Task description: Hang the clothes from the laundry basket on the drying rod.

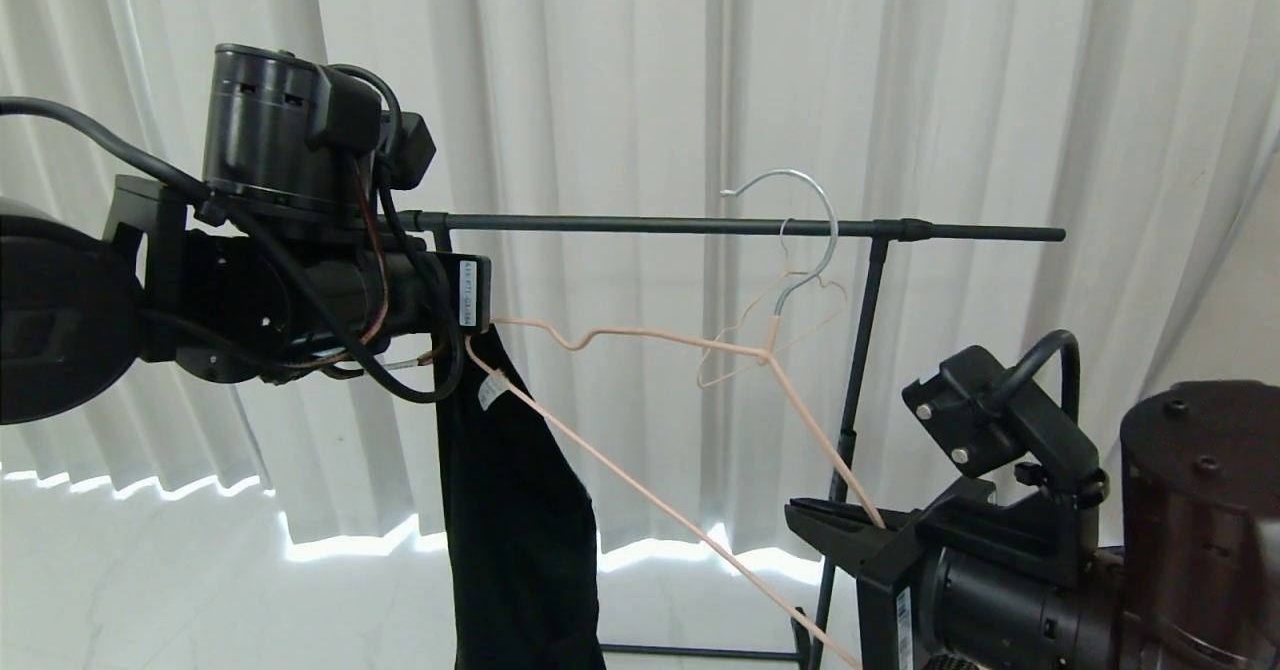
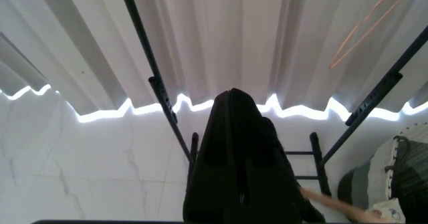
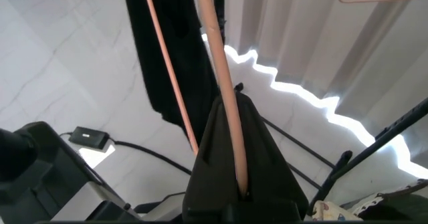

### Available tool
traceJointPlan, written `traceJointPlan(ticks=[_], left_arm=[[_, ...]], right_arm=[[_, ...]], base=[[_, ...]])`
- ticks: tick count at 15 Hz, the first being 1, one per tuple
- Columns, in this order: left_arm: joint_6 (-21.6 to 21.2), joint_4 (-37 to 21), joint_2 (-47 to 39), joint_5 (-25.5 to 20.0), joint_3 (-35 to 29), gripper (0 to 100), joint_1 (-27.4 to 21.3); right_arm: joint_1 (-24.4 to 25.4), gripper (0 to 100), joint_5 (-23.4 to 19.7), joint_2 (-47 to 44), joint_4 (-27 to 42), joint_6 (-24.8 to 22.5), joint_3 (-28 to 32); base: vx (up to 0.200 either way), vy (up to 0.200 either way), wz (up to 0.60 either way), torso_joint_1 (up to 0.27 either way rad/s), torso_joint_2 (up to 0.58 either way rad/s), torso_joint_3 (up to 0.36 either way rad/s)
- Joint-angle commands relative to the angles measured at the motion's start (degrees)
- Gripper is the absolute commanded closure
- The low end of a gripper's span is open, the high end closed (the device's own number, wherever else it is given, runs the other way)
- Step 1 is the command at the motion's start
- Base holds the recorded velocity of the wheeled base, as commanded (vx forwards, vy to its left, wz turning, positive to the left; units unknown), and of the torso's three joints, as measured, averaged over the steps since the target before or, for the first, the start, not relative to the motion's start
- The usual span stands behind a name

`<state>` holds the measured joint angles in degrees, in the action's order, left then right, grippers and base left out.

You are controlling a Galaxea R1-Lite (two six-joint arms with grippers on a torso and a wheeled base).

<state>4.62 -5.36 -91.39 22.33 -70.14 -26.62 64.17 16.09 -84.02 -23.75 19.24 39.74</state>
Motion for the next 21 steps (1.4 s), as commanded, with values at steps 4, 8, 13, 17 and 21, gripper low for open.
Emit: traceJointPlan(ticks=[4, 8, 13, 17, 21], left_arm=[[0.0, 0.0, 0.3, 0.0, 0.0, 100, -0.6], [0.1, 0.0, 0.3, 0.1, -0.1, 100, -1.6], [0.0, -0.1, 1.6, 0.8, 0.4, 100, -1.9], [0.0, -0.2, 3.5, 1.0, 2.1, 100, -3.4], [0.1, -0.1, 3.9, 0.9, 1.6, 100, -8.2]], right_arm=[[-0.9, 100, 0.0, -3.8, -0.2, 0.0, 3.0], [-0.6, 100, 0.0, -5.3, -0.2, 0.0, 4.3], [-0.9, 100, 2.5, -8.7, -0.2, 0.2, 6.0], [-1.1, 100, 3.5, -11.6, -0.2, 0.3, 9.0], [-1.0, 100, 3.5, -14.8, -0.2, 0.2, 12.6]], base=[[0.0, 0.0, 0.0, 0.0, 0.0, 0.0], [0.0, 0.0, 0.0, 0.0, 0.0, 0.0], [0.0, 0.0, 0.0, 0.0, 0.0, 0.0], [0.0, 0.0, 0.0, 0.0, 0.0, 0.0], [0.0, 0.0, 0.0, 0.0, 0.0, 0.0]])
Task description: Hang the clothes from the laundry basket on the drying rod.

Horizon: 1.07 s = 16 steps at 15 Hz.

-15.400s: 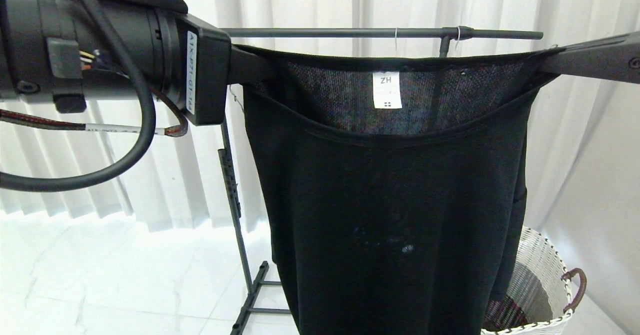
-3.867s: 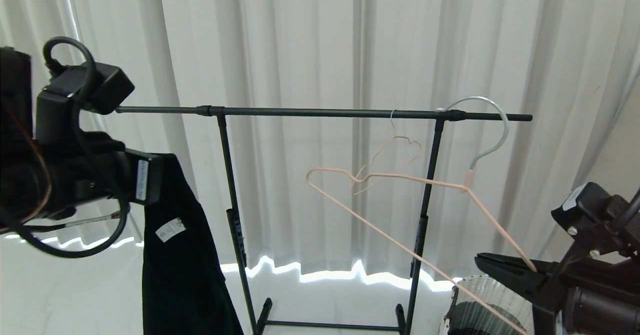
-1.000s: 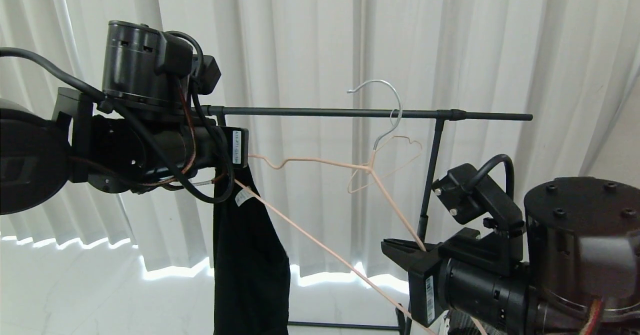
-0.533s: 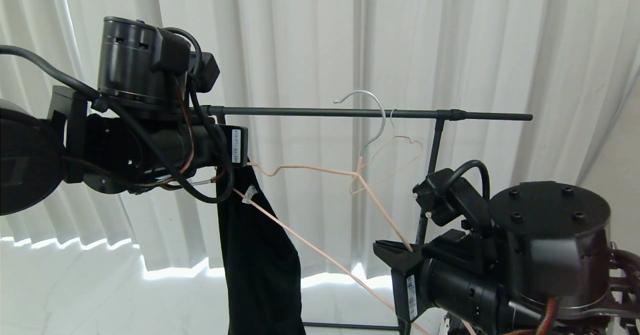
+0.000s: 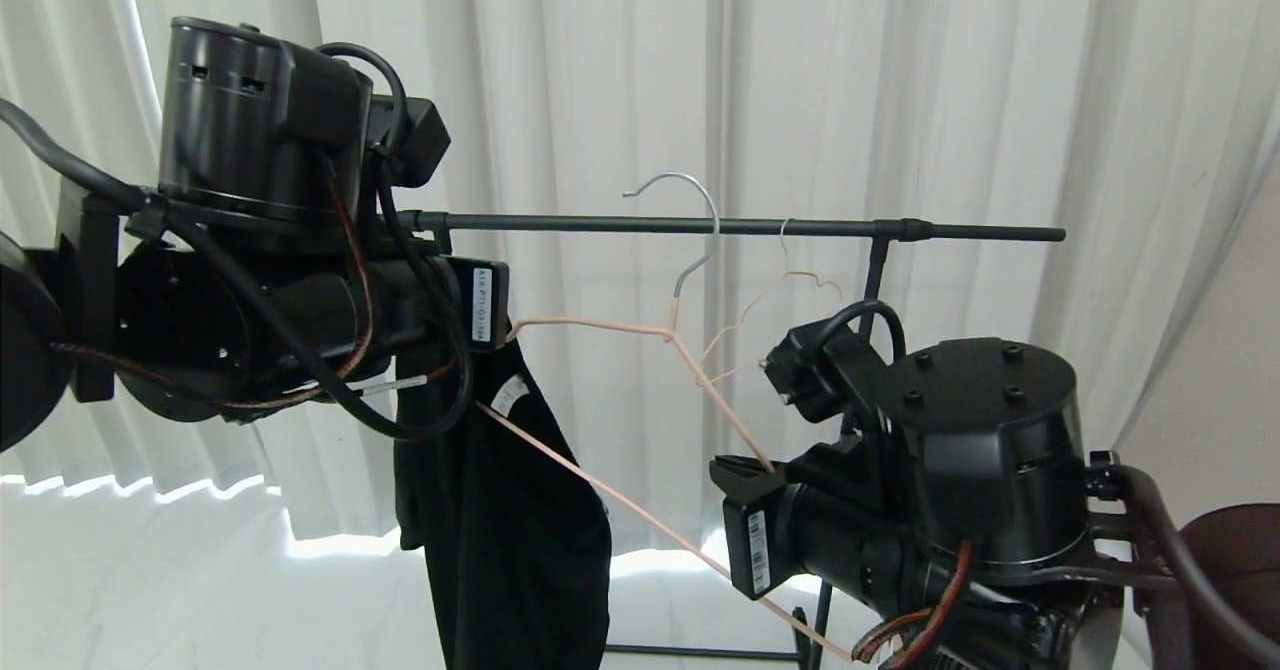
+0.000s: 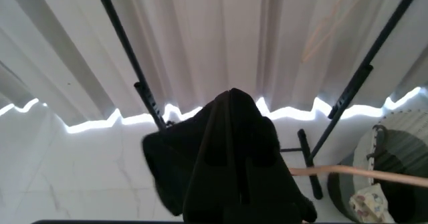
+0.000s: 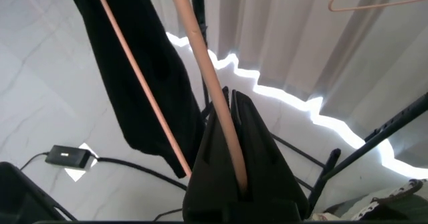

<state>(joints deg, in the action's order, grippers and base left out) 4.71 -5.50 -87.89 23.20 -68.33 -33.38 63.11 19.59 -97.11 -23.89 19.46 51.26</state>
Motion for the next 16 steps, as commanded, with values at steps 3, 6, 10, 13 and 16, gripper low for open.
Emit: traceJointPlan(ticks=[3, 6, 10, 13, 16], left_arm=[[0.0, 0.0, 1.4, -0.2, -0.8, 100, -5.4], [0.0, 0.0, 2.3, -0.2, -0.9, 100, -8.5], [0.0, 0.0, 2.3, -0.4, -2.2, 100, -12.5], [0.0, 0.0, 2.5, -1.7, -3.0, 100, -13.3], [0.0, 0.0, 3.5, -2.5, -2.3, 100, -13.3]], right_arm=[[0.1, 100, 0.0, -3.0, 0.0, 0.0, 2.3], [0.3, 100, 0.0, -3.5, 0.0, 0.0, 2.5], [0.8, 100, 0.0, -3.9, -0.1, 0.1, 2.5], [0.8, 100, 0.1, -4.0, -0.1, 0.2, 2.5], [0.8, 100, 0.3, -4.0, -0.8, 0.2, 2.5]], base=[[0.0, 0.0, 0.0, 0.0, 0.0, 0.0], [0.0, 0.0, 0.0, 0.0, 0.0, 0.0], [0.0, 0.0, 0.0, 0.0, 0.0, 0.0], [0.0, 0.0, 0.0, 0.0, 0.0, 0.0], [0.0, 0.0, 0.0, 0.0, 0.0, 0.0]])
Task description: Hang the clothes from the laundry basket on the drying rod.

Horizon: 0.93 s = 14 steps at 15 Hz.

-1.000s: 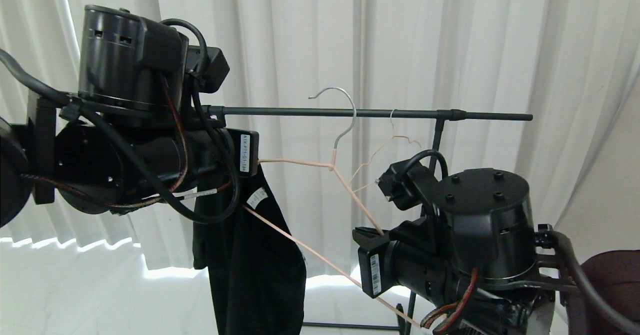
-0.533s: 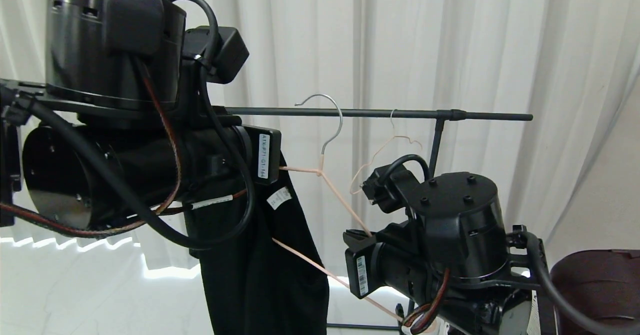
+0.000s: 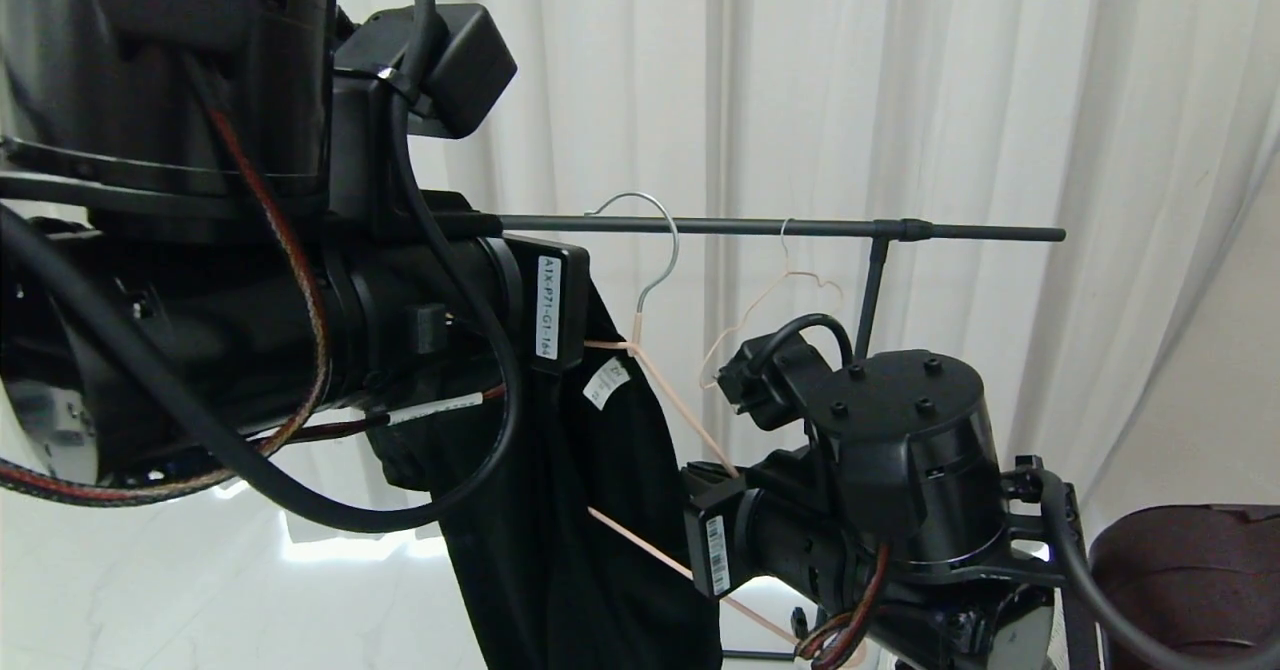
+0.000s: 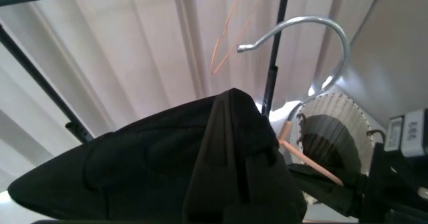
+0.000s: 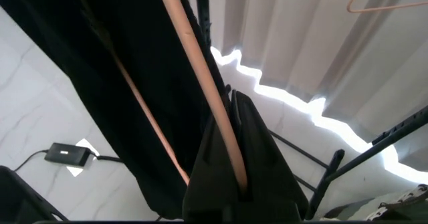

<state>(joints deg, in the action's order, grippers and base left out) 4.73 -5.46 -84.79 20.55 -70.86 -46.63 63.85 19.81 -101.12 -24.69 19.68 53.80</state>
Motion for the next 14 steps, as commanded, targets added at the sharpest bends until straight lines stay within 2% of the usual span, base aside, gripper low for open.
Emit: traceJointPlan(ticks=[1, 5, 6, 9, 14], left_arm=[[0.0, 0.0, 0.6, -0.8, 0.1, 100, 0.0], [0.0, 0.0, 0.5, -1.1, 0.5, 100, 0.0], [0.0, 0.0, 0.5, -1.0, 0.6, 0, 0.0], [-0.1, 0.1, 0.5, -1.0, 0.4, 0, 0.8], [-0.2, 0.2, 0.7, -0.7, 0.2, 0, 2.7]], right_arm=[[0.0, 100, 0.1, 0.0, -0.3, 0.0, 0.0], [0.0, 100, 1.7, 0.1, -0.4, 0.0, 0.0], [0.0, 100, 2.5, 0.2, -0.4, 0.0, 0.0], [-0.2, 100, 4.4, 0.7, -0.5, 0.0, 0.2], [-1.5, 100, 8.4, 1.2, -4.9, -0.5, 0.5]], base=[[0.0, 0.0, 0.0, 0.0, 0.0, 0.0], [0.0, 0.0, 0.0, 0.0, 0.0, 0.0], [0.0, 0.0, 0.0, 0.0, 0.0, 0.0], [0.0, 0.0, 0.0, 0.0, 0.0, 0.0], [0.0, 0.0, 0.0, 0.0, 0.0, 0.0]])
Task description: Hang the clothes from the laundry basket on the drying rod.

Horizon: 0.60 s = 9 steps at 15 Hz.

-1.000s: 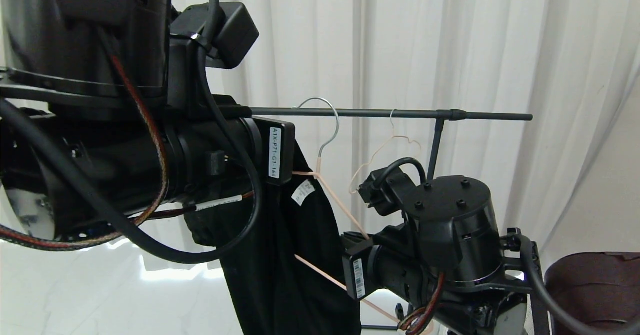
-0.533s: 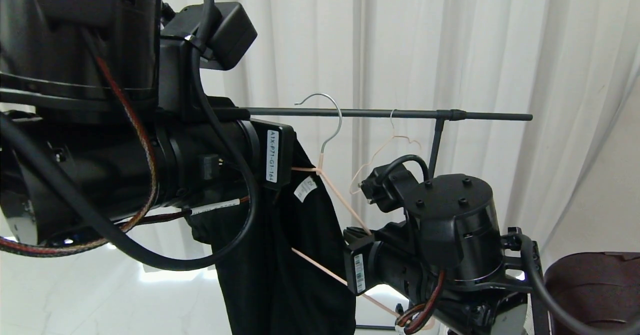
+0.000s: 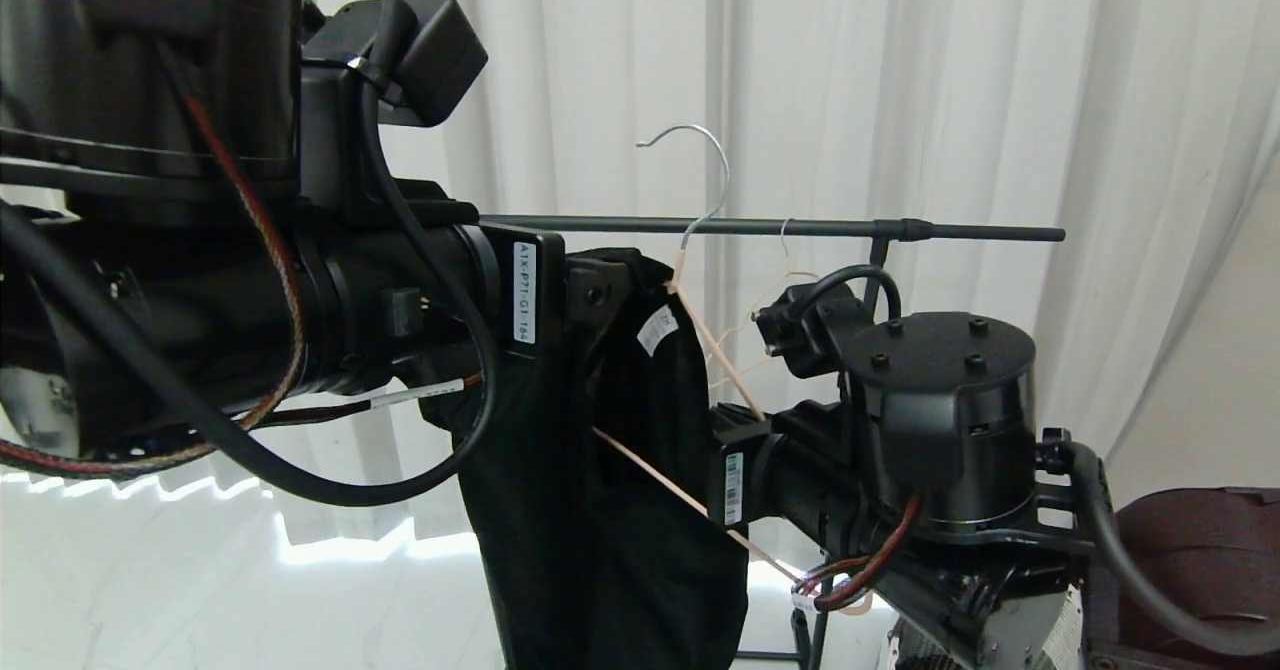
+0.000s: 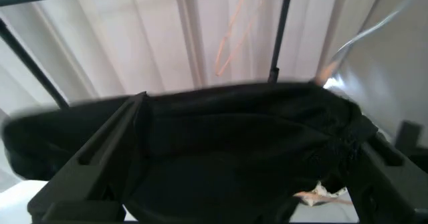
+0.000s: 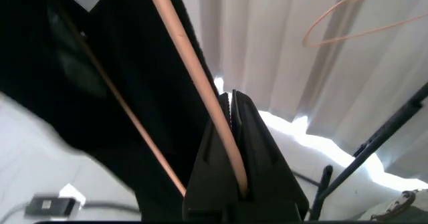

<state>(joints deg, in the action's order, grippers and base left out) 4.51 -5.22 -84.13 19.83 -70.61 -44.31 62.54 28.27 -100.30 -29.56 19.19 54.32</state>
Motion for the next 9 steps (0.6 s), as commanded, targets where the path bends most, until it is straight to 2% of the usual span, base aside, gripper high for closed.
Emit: traceJointPlan(ticks=[1, 6, 9], left_arm=[[-0.1, -0.1, 0.5, 0.0, -0.1, 0, 1.0], [-0.2, -0.1, 1.9, -0.1, 0.3, 0, -0.1], [-0.3, -0.1, 1.9, -0.4, 0.8, 0, -3.1]], right_arm=[[-0.8, 100, 1.0, 1.0, -0.1, -0.2, -0.1], [-3.3, 100, 1.4, 2.0, -1.9, -2.0, 0.0], [-3.7, 100, 1.7, 2.0, -3.3, -3.5, 0.1]], base=[[0.0, 0.0, 0.0, 0.0, 0.0, 0.0], [0.0, 0.0, 0.0, 0.0, 0.0, 0.0], [0.0, 0.0, 0.0, 0.0, 0.0, 0.0]])
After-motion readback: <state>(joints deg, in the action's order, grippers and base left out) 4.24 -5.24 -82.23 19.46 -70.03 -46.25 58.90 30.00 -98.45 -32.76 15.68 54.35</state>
